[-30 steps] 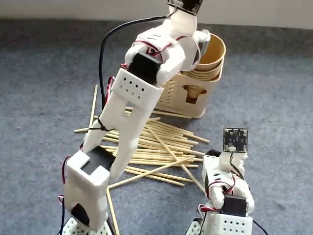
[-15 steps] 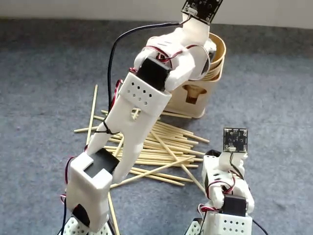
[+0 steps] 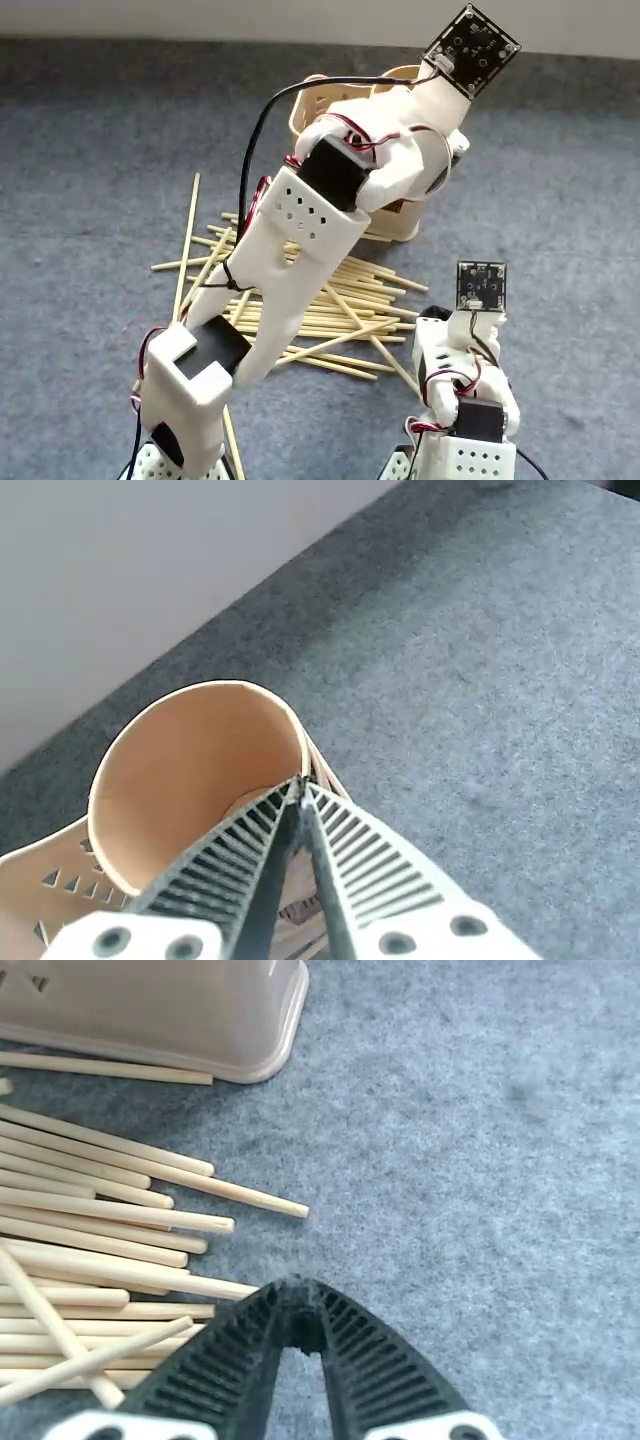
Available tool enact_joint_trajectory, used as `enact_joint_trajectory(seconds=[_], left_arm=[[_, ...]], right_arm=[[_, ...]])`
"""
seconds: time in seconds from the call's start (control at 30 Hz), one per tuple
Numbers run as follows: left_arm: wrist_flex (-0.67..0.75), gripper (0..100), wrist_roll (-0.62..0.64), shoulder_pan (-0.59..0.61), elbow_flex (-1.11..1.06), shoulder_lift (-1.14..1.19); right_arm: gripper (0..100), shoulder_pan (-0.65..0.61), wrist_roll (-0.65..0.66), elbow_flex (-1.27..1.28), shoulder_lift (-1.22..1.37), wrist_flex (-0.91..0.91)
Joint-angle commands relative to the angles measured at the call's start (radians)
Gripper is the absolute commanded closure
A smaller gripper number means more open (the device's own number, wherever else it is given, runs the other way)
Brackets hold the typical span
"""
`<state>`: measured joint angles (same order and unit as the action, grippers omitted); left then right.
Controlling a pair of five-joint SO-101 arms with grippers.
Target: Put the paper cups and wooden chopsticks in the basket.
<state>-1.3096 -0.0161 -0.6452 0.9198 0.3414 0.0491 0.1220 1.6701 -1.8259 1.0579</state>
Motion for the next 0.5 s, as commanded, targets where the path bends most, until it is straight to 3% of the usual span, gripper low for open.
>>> enact_joint_trajectory(seconds=[0.0, 0.27, 0.47], left_arm=[[-0.009, 99, 0.021, 0.025, 0.050, -0.070], [0.006, 99, 0.021, 0.070, 0.039, -0.064], [0.071, 99, 0.023, 0.099, -0.101, -0.004]], right_arm=[[99.3, 0.010, 0.012, 0.107, -0.010, -0.022], [99.3, 0.010, 0.012, 0.107, -0.010, -0.022], [99.3, 0.010, 0.012, 0.107, -0.010, -0.022]])
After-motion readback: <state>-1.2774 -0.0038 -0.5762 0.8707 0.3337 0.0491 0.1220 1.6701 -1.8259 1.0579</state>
